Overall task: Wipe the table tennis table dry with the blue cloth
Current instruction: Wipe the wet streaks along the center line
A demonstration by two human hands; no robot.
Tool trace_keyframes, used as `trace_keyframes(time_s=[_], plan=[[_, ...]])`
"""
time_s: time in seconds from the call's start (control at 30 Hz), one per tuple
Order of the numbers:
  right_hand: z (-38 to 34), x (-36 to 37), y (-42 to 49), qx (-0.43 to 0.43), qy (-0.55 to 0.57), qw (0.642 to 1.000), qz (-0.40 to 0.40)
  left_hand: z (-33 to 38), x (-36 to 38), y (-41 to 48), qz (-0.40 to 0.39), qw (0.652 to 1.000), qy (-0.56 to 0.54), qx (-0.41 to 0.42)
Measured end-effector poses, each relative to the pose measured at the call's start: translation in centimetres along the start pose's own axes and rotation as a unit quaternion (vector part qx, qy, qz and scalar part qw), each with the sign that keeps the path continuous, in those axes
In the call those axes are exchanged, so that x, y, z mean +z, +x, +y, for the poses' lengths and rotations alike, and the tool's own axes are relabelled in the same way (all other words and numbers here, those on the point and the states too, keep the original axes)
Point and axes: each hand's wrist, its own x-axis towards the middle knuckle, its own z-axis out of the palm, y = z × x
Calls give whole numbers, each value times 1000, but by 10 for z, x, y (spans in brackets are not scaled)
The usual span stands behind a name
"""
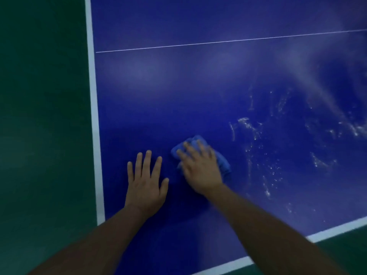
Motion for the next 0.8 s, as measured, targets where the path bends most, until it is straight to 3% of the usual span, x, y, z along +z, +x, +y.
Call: trace_keyframes(time_s=[0.1,0.23,0.3,0.4,0.43,0.5,0.57,0.6,0.67,0.73,0.8], plan=[[88,-23,30,230,15,971,61,19,-12,39,-21,999,-2,24],[125,-35,-12,458,92,883,55,44,-20,85,-44,998,19,36],[101,-29,-21,441,76,890,80,50,-18,104,-45,998,27,32],[46,-13,4,201,15,975,89,46,-12,121,-40,998,38,33],[33,-9,20,124,-1,989,83,44,-9,124,-37,998,38,37],[27,-14,57,40,9,997,64,42,-6,124,-26,999,29,34],[55,-15,91,22,-13,998,50,43,-4,126,-24,998,34,38],[77,-18,106,46,-28,998,46,42,-2,127,-27,998,40,41],[127,-30,121,204,-8,974,94,43,-2,128,-26,998,45,45],[161,-43,113,385,56,916,99,43,-4,128,-25,998,45,46],[163,-46,93,469,96,873,93,43,-3,128,-19,998,41,47]])
